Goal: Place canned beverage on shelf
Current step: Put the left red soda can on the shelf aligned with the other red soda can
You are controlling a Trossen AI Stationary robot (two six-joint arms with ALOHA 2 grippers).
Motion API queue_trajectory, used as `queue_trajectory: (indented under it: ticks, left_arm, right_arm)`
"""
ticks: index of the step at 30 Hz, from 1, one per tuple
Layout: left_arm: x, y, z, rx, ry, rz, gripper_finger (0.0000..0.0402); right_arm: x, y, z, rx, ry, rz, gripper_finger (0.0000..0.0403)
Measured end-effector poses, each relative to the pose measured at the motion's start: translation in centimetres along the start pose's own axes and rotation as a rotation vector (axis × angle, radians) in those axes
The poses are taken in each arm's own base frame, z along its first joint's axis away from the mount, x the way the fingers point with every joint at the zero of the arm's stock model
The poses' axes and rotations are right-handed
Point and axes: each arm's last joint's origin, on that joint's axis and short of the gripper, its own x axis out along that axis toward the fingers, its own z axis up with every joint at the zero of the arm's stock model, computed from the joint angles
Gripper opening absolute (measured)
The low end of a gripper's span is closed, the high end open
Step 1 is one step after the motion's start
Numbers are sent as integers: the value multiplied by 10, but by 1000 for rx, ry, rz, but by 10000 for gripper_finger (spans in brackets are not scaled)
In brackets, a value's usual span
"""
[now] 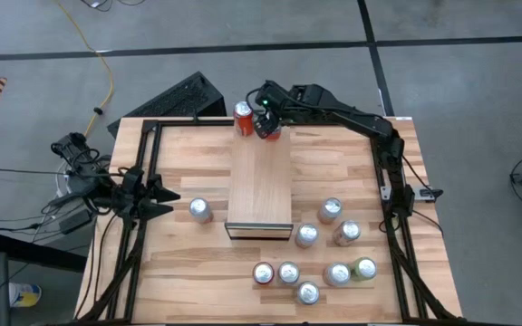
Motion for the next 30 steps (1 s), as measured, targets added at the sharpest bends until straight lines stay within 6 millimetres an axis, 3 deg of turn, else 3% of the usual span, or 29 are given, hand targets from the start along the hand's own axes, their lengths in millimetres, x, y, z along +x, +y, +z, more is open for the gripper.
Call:
queue_trajectory:
  ticks: [7,16,22,30]
  left_arm:
    - [0,0,0,3,-7,12,251]
    - [0,1,0,4,-7,14,251]
    - [0,1,0,6,-5,15,251]
    - [1,2,-3,22,14,28,251]
  right_arm:
    - [-1,-1,0,-1,-1,-1,313]
    - [-1,-1,-1,-23,15,-3,252]
    - [-5,4,-3,-178,20,45,210]
    - [-7,2,-3,-389,43,148,218]
